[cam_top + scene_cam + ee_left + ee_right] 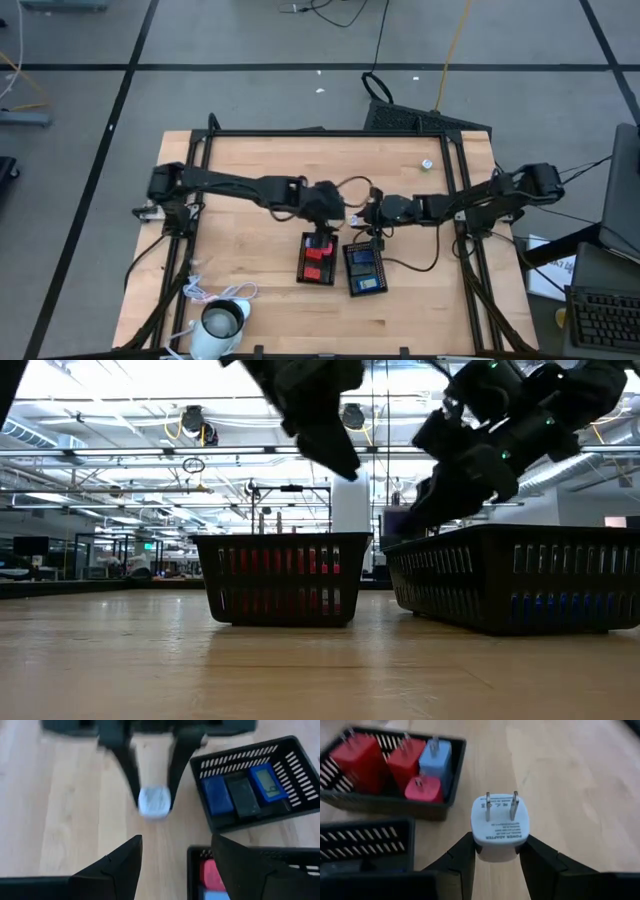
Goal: Pick & Place Office items
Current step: Put the violet charger adapter into the left black basket
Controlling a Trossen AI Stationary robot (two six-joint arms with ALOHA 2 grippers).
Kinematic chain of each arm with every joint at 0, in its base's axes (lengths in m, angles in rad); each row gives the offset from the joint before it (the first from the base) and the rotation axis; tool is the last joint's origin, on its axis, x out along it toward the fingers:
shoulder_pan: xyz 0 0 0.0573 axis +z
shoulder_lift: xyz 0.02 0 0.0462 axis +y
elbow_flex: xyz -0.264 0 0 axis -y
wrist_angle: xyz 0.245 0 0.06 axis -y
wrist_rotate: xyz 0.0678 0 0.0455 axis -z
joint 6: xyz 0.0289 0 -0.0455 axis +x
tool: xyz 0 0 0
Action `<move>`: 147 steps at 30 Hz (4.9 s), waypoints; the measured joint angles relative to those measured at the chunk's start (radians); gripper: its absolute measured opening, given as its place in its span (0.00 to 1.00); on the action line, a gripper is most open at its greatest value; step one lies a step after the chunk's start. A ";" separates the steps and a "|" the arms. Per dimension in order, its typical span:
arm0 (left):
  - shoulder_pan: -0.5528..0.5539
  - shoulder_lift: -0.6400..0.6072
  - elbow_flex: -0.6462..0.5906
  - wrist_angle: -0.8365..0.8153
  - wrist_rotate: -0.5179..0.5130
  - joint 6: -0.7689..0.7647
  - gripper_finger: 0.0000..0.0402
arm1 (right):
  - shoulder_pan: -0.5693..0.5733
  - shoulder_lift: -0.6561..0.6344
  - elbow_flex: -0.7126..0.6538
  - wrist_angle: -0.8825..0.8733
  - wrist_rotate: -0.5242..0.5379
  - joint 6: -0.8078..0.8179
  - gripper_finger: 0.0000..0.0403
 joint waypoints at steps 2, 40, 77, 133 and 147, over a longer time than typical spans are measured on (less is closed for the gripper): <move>-0.009 0.048 0.076 -0.029 0.001 0.040 0.59 | 0.000 0.021 0.003 -0.006 0.000 0.000 0.29; 0.032 0.209 0.198 -0.072 -0.053 0.046 0.57 | 0.000 0.071 0.011 0.137 0.029 -0.056 0.29; -0.098 0.084 0.134 -0.211 -0.028 -0.016 0.33 | -0.014 -0.076 0.010 -0.028 0.034 0.034 0.58; -0.216 0.085 -0.272 0.292 -0.108 -0.187 0.79 | -0.014 -0.241 -0.094 0.068 0.104 0.028 0.50; -0.210 0.027 -0.270 0.292 -0.168 -0.183 0.82 | -0.014 -0.241 -0.094 0.067 0.104 0.028 0.50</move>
